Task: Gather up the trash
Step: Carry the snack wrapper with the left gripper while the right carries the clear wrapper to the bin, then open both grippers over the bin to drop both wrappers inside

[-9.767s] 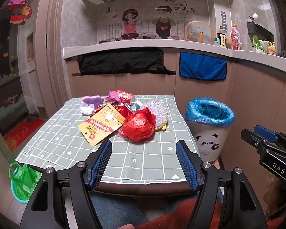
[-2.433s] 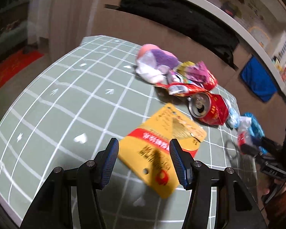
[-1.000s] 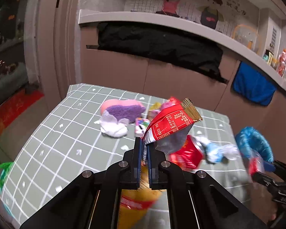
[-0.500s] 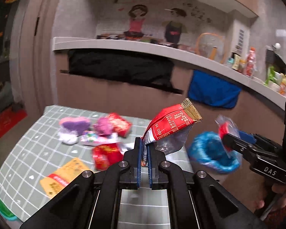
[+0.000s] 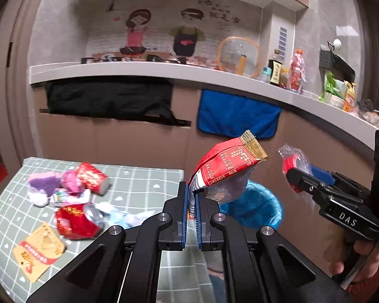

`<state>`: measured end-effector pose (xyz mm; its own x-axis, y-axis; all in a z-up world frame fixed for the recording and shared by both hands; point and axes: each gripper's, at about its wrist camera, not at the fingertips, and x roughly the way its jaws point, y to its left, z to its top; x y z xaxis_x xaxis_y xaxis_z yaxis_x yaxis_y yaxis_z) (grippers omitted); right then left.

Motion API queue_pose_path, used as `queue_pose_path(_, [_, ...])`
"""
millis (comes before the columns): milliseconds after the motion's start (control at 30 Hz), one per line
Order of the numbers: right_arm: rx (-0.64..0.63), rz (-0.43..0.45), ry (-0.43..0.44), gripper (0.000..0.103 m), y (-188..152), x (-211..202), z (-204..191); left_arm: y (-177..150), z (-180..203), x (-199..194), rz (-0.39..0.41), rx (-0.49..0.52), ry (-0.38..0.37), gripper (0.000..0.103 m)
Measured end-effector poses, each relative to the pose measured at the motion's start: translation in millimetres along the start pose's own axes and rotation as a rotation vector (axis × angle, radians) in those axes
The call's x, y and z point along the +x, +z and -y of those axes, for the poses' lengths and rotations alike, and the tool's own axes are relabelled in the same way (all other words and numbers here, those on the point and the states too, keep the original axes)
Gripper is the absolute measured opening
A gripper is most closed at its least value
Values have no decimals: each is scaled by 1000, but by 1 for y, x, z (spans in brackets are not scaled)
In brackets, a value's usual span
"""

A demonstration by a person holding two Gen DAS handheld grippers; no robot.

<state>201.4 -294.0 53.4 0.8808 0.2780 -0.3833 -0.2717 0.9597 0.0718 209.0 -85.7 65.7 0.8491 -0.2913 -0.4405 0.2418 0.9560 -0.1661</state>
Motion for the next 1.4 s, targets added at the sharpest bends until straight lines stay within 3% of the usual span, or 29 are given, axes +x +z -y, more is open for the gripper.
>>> queue_pose_path(267, [27, -11, -75, 48, -3, 9, 43, 9, 24, 44, -57, 19, -27, 5])
queue_pose_path(767, [142, -72, -135, 48, -19, 42, 107, 6, 56, 126, -165, 47, -105, 5])
queue_pose_path(1133, [175, -119, -172, 48, -33, 67, 129, -10, 68, 182, -248, 38, -148, 5])
queue_pose_path(1400, [205, -160, -184, 48, -44, 90, 143, -11, 71, 211, -268, 46, -162, 5])
